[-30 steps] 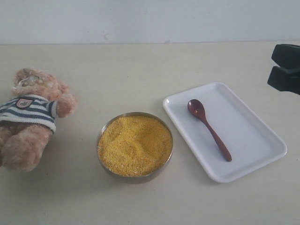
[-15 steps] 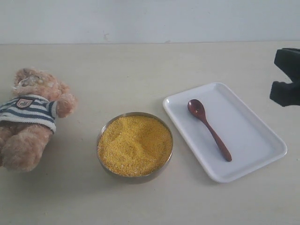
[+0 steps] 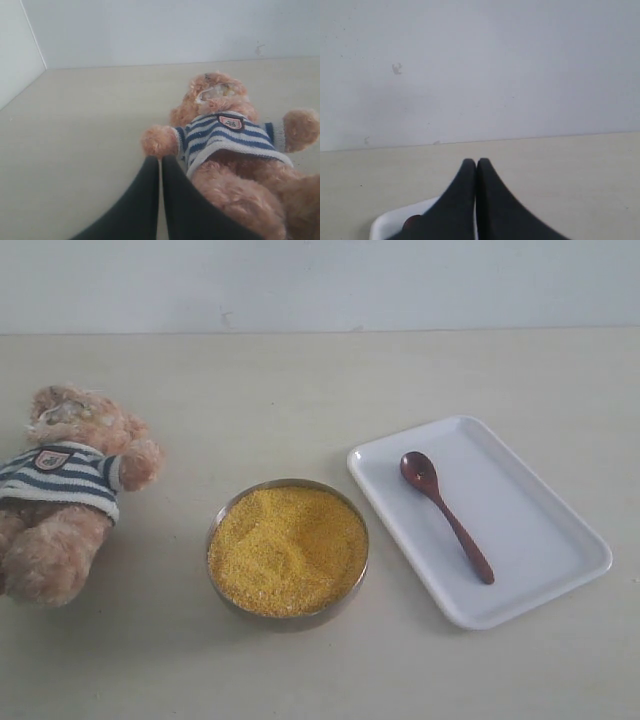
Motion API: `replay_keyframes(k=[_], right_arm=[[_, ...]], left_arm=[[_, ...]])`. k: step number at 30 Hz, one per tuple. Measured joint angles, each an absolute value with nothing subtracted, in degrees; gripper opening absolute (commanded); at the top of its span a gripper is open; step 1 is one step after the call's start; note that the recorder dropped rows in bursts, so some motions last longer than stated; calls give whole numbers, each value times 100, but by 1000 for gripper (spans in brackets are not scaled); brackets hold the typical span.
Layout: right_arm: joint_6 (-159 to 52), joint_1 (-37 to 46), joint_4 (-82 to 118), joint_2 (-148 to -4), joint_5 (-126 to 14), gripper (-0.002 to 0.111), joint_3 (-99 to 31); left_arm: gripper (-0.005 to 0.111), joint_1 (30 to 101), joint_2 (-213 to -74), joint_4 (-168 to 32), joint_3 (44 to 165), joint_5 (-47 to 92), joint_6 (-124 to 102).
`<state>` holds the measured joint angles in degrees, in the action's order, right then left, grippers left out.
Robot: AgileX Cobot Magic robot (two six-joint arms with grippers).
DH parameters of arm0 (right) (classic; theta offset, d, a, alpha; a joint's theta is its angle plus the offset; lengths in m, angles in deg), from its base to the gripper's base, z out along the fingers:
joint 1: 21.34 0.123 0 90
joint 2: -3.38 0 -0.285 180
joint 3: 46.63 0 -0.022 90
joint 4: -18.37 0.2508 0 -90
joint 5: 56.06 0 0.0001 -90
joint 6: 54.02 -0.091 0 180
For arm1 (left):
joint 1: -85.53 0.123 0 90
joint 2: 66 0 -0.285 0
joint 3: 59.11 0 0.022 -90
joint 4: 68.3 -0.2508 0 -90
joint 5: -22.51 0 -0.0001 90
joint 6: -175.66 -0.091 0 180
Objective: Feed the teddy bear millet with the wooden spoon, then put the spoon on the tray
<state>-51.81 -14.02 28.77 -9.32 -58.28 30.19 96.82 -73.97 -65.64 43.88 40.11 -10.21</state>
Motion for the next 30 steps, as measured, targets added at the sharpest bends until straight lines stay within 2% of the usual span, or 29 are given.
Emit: replay_keyframes(k=[5,11,30], right_arm=[[-5122,-1512,2877,-475,-5280,0,3033],[-5108,-1512,2877,-468,-3862,0,3054],[-5133,-1512,2601,-468,-3670,0,3065]], left_arm=[[4,9682,-7397,-6564,4388,4011,-1021],[4,9682,-7397,-6564,4388,4011,-1021],[4,9682,-7397,-6564,4388,4011,-1021]])
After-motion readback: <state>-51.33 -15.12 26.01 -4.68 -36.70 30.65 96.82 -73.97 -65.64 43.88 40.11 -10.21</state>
